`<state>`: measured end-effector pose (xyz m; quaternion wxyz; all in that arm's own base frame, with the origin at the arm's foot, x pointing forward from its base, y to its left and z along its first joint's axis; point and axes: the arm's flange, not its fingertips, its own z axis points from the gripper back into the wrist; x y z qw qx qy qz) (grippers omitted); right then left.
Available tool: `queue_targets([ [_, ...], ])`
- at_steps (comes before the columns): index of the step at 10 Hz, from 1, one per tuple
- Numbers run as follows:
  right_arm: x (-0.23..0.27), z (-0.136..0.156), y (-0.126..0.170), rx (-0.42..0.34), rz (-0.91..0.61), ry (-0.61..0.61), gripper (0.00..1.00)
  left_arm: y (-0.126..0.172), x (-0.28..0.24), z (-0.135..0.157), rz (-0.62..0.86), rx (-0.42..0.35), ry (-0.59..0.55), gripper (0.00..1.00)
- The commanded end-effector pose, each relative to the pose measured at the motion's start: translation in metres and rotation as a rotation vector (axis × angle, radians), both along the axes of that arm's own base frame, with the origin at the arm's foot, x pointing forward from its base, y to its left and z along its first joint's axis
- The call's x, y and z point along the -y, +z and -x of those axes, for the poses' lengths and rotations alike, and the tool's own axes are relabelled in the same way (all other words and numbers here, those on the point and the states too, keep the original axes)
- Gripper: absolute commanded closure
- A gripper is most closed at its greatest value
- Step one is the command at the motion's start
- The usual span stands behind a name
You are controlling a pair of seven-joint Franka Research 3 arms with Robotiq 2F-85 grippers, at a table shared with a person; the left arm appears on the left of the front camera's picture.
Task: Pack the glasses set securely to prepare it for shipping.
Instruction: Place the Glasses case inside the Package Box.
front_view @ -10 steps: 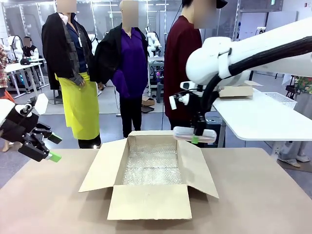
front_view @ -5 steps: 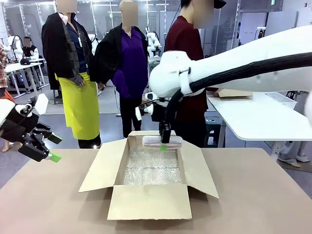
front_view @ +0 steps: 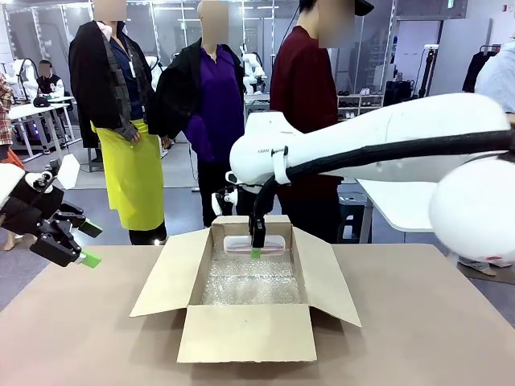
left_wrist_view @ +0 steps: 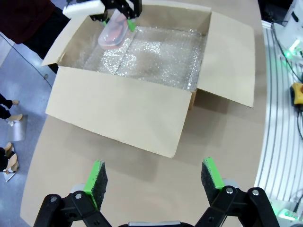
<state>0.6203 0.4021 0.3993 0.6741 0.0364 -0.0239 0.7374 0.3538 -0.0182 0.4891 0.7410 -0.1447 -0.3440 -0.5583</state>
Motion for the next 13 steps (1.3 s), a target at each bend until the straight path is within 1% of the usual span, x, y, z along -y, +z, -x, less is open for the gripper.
queue_targets([
  [1,-0.015,-0.023,-0.013,0.004,0.018,-0.034,1.0,0.0,-0.002,-0.001,0.023,0.008,-0.027,0.0],
  [2,-0.015,-0.03,-0.026,-0.008,0.04,-0.056,1.0,0.0,-0.002,-0.001,0.023,0.008,-0.027,0.0],
  [3,-0.014,-0.035,-0.035,-0.012,0.014,-0.068,1.0,0.0,-0.002,-0.001,0.023,0.008,-0.027,0.0],
  [4,-0.015,-0.038,-0.041,0.014,0.029,-0.085,1.0,0.0,-0.002,-0.001,0.023,0.008,-0.027,0.0],
  [6,-0.013,-0.042,-0.049,0.002,0.044,-0.086,1.0,0.0,-0.002,-0.001,0.023,0.008,-0.027,0.0],
  [7,-0.011,-0.043,-0.051,-0.001,0.05,-0.086,0.06,0.0,-0.002,-0.001,0.023,0.008,-0.027,0.0],
  [8,-0.009,-0.043,-0.051,-0.008,0.052,-0.086,0.0,0.0,-0.002,-0.001,0.023,0.008,-0.027,0.0],
  [10,-0.009,-0.042,-0.048,-0.016,0.052,-0.085,0.0,0.0,-0.002,-0.001,0.023,0.008,-0.027,0.0],
  [12,-0.006,-0.037,-0.04,-0.008,0.036,-0.086,0.0,0.0,-0.002,-0.001,0.023,0.008,-0.027,0.0],
  [13,0.002,-0.035,-0.037,-0.02,-0.006,-0.077,0.0,0.0,-0.002,-0.001,0.023,0.008,-0.027,0.0],
])
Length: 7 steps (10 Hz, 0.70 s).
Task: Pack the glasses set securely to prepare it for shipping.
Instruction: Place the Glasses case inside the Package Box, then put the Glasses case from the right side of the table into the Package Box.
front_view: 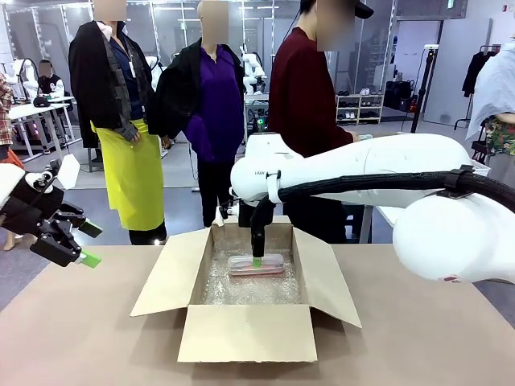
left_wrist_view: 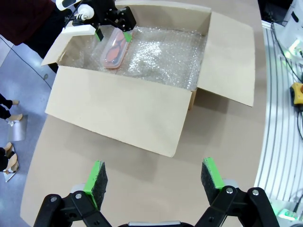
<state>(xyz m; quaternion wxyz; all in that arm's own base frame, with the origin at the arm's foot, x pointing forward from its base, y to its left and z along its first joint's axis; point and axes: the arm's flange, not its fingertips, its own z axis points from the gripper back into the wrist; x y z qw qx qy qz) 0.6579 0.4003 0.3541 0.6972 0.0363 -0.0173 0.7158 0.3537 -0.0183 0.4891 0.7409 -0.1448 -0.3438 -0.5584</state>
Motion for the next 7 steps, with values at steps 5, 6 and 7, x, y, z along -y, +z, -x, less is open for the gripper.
queue_targets([
  [5,-0.0005,0.0008,-0.0036,-0.003,0.007,0.003,0.0,0.0001,-0.0025,-0.0009,0.023,0.009,-0.026,0.0],
  [6,-0.0005,0.0008,-0.0036,-0.003,0.007,0.003,0.0,0.0001,-0.0025,-0.0009,0.023,0.009,-0.026,0.0],
  [7,-0.0005,0.0008,-0.0036,-0.003,0.007,0.003,0.0,0.0001,-0.0025,-0.0009,0.023,0.009,-0.026,0.0],
])
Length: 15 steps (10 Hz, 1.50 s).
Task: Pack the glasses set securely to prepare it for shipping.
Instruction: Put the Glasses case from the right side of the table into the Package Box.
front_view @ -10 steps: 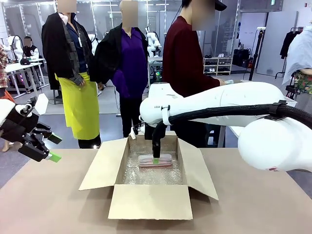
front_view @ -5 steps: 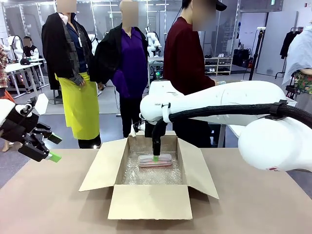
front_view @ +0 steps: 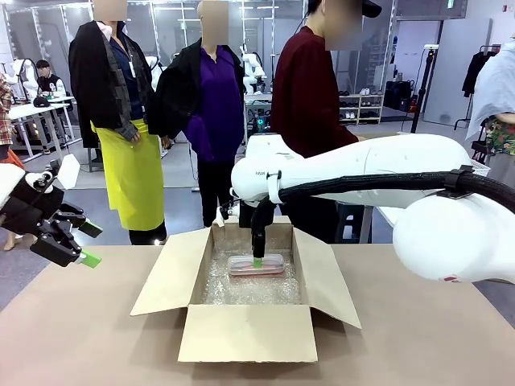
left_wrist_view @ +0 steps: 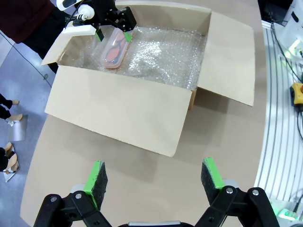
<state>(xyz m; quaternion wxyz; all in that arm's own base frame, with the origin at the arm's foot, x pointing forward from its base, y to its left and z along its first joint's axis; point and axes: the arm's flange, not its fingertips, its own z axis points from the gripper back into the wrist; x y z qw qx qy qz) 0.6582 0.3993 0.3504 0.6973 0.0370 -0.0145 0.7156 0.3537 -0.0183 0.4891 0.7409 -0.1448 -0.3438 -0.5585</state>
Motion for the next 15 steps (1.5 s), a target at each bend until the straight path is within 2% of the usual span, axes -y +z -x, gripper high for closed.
queue_targets([
  [1,-0.001,0.001,0.0,0.002,0.004,0.003,0.0,0.0,-0.003,-0.001,0.023,0.008,-0.026,0.0],
  [6,0.0,0.0,0.0,0.0,0.0,0.0,0.0,0.0,-0.003,-0.001,0.023,0.008,-0.026,0.0],
  [7,0.009,0.005,0.029,0.012,-0.033,-0.053,0.0,0.0,-0.003,-0.001,0.023,0.008,-0.026,0.0],
  [9,0.042,0.036,0.086,0.055,-0.041,-0.168,0.0,0.0,-0.003,-0.001,0.023,0.008,-0.026,0.0],
  [13,0.084,0.095,0.157,0.074,-0.052,-0.375,0.0,0.0,-0.003,-0.001,0.023,0.008,-0.026,0.0],
  [14,0.096,0.111,0.172,0.124,-0.04,-0.414,0.0,0.0,-0.003,-0.001,0.023,0.008,-0.026,0.0],
  [15,0.11,0.129,0.183,0.143,-0.044,-0.465,0.0,0.0,-0.003,-0.001,0.023,0.008,-0.026,0.0],
])
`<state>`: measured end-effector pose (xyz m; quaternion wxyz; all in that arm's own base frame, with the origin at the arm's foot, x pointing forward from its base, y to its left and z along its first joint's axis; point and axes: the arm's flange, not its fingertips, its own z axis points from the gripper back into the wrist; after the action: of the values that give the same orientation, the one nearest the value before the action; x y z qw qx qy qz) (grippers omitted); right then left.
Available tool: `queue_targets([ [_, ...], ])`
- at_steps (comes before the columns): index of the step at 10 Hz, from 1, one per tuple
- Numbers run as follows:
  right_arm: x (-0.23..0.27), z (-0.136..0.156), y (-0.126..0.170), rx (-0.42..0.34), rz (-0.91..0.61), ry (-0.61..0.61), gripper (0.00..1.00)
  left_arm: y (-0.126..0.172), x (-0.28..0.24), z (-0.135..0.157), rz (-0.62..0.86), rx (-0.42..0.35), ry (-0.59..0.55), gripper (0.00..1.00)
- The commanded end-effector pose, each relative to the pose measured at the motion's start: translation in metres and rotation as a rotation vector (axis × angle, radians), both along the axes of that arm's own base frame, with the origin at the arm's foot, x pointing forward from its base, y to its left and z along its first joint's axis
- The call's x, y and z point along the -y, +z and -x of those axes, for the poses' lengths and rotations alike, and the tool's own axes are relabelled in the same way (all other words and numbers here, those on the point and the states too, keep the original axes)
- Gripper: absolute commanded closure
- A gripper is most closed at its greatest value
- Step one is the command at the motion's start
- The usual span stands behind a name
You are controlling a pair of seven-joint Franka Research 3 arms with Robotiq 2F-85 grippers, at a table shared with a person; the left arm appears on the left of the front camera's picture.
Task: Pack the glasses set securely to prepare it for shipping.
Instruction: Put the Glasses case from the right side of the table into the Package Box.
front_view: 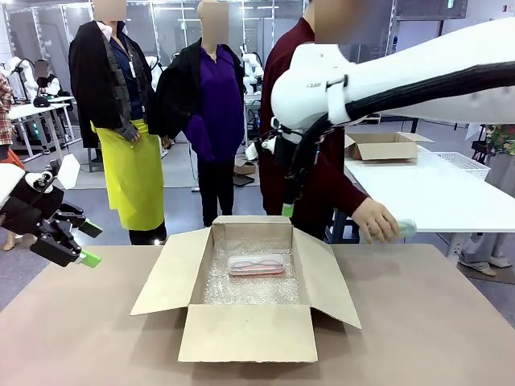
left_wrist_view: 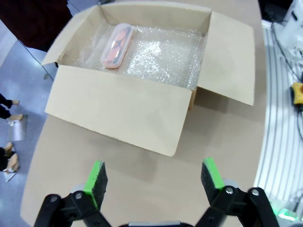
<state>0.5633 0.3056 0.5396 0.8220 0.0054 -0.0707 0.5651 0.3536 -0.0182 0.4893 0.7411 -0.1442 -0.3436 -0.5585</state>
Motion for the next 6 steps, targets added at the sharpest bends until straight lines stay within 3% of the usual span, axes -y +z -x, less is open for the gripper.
queue_targets([
  [1,0.036,0.054,0.006,0.05,-0.022,-0.154,0.0,0.0,-0.002,-0.001,0.024,0.008,-0.027,0.0],
  [3,0.073,0.087,0.021,0.044,-0.06,-0.254,0.0,0.0,-0.002,-0.001,0.024,0.008,-0.027,0.0],
  [6,0.144,0.127,0.033,0.074,-0.108,-0.513,0.0,0.0,-0.002,-0.001,0.024,0.008,-0.027,0.0],
])
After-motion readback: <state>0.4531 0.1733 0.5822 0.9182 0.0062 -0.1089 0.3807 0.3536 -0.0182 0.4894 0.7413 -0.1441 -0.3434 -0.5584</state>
